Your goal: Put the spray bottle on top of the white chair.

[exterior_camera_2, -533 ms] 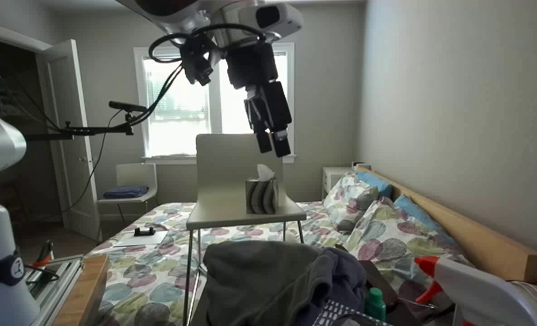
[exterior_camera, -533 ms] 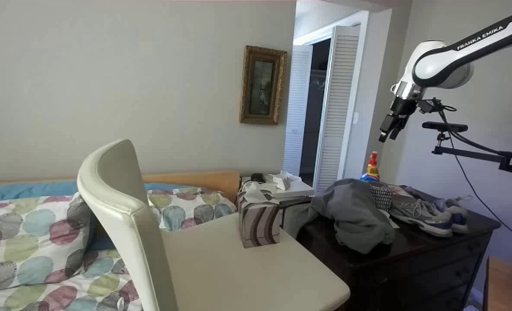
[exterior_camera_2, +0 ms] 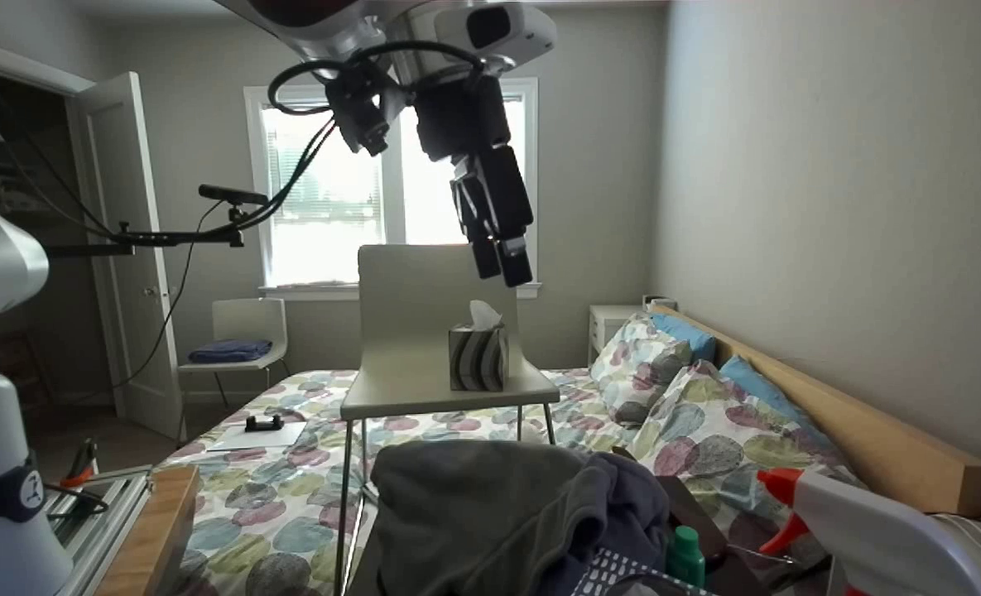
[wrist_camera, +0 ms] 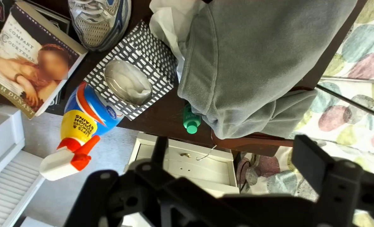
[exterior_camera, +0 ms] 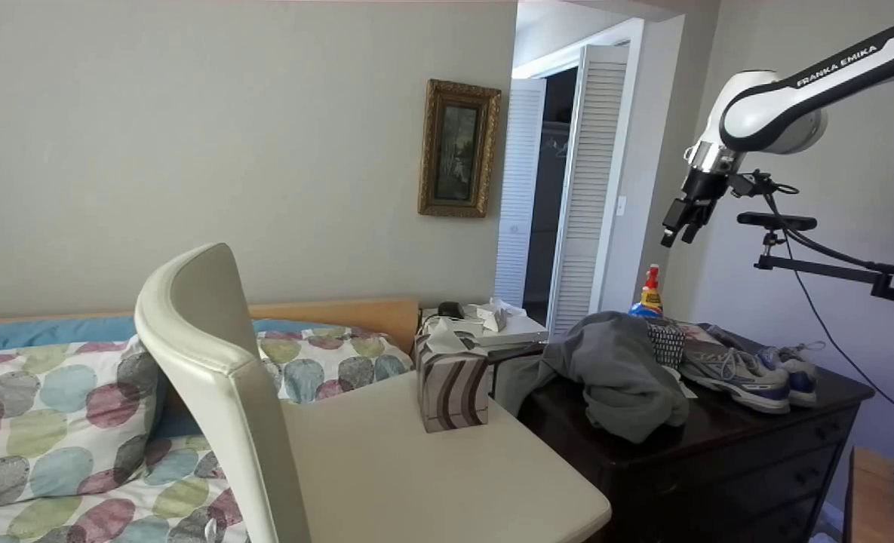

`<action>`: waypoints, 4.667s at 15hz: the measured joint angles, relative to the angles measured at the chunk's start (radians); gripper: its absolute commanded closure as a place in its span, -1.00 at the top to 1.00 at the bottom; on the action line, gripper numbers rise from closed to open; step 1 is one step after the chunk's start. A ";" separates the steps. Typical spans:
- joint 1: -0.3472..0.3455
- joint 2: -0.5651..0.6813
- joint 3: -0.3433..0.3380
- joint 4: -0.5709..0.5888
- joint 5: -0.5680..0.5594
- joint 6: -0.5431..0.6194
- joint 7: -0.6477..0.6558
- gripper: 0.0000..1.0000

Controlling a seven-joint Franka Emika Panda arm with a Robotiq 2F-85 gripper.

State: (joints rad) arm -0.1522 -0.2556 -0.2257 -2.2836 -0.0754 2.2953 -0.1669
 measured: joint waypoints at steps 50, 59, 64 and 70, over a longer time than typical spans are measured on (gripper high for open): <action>-0.222 0.810 -0.083 0.801 0.229 -0.081 0.614 -0.56; -0.229 0.823 -0.085 0.825 0.228 -0.111 0.617 -0.88; -0.219 0.807 -0.092 0.814 0.224 -0.107 0.622 -0.88; -0.154 0.620 -0.113 0.655 0.169 0.012 0.621 -0.88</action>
State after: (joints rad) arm -0.3066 0.3645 -0.3389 -1.6283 0.0932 2.3070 0.4544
